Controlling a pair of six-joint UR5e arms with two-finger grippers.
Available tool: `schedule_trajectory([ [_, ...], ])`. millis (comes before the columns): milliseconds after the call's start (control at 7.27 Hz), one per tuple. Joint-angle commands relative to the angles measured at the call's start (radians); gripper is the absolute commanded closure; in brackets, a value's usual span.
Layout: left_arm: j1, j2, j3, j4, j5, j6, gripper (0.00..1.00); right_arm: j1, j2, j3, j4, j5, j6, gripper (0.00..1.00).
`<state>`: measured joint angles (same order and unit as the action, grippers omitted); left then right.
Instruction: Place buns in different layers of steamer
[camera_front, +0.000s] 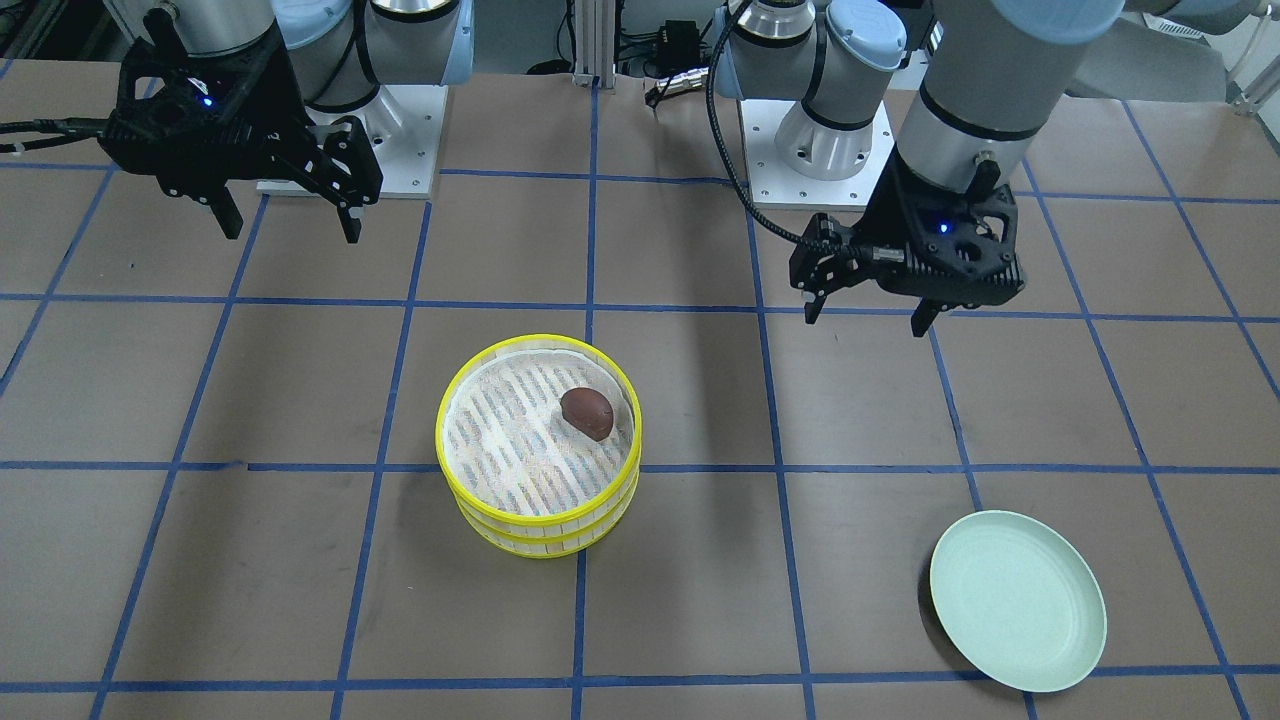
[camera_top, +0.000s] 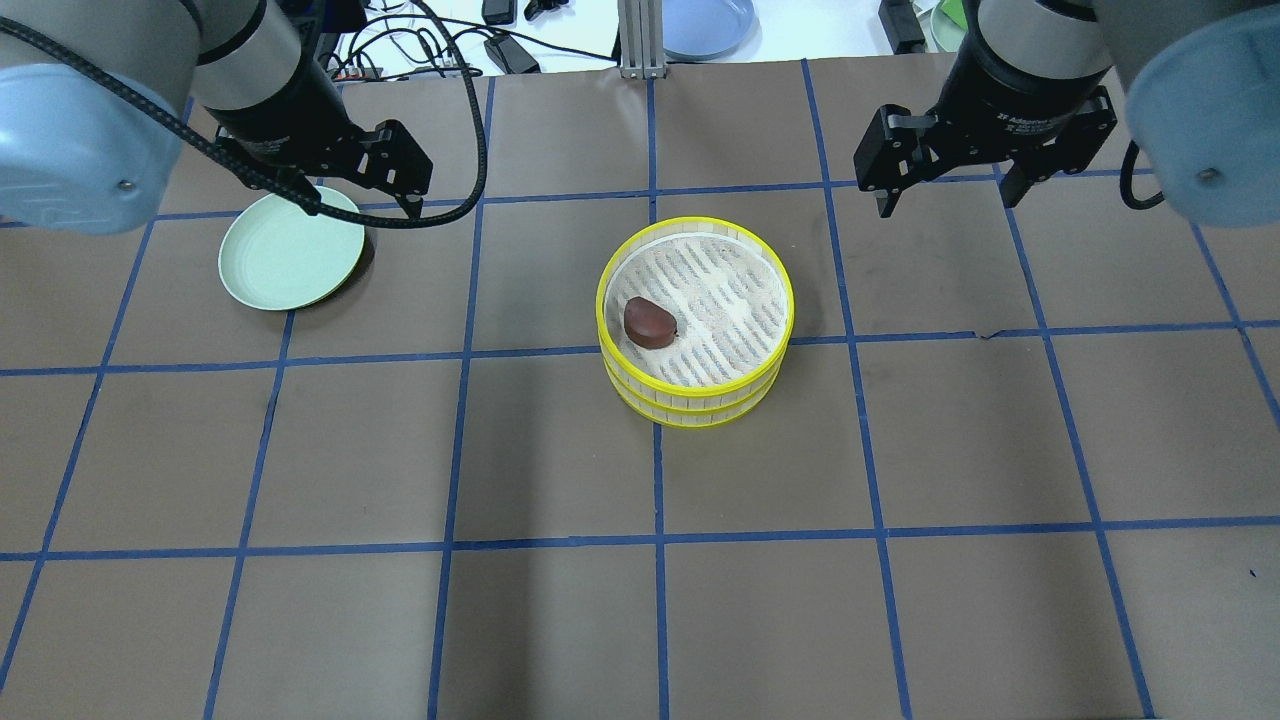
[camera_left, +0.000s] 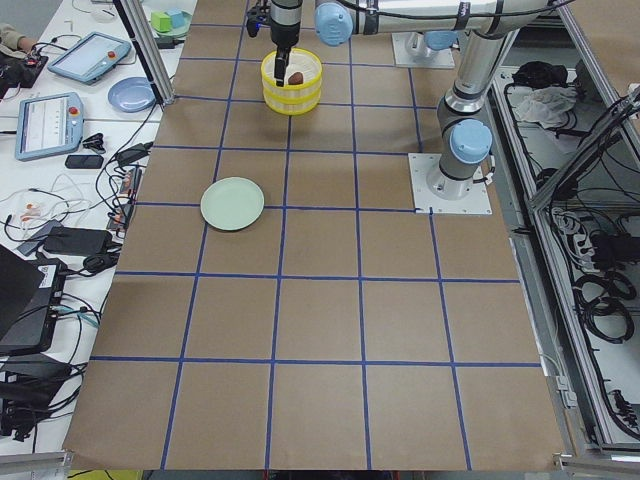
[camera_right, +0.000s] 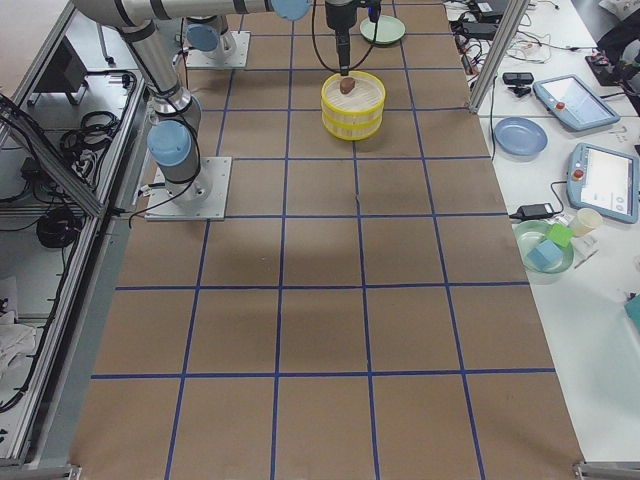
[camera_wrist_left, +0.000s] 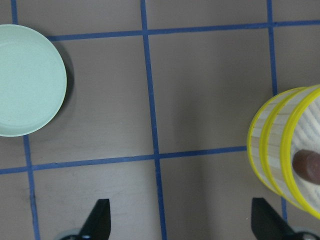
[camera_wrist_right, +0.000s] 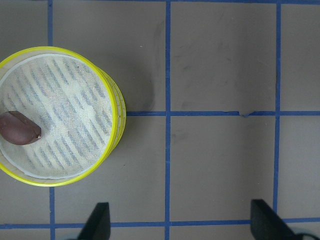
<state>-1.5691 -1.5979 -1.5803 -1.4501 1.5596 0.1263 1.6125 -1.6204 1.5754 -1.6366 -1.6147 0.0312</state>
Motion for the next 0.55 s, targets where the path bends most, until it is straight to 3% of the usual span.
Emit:
schedule_trajectory([
  [0,0.003,0.067,-0.001,-0.113,0.025,0.004,0.0,0.001,-0.013,0.0,-0.002,0.012,0.003,0.0],
  [413,0.006,0.078,-0.02,-0.118,0.027,0.015,0.0,0.012,-0.026,0.002,0.003,-0.005,0.001,0.0],
])
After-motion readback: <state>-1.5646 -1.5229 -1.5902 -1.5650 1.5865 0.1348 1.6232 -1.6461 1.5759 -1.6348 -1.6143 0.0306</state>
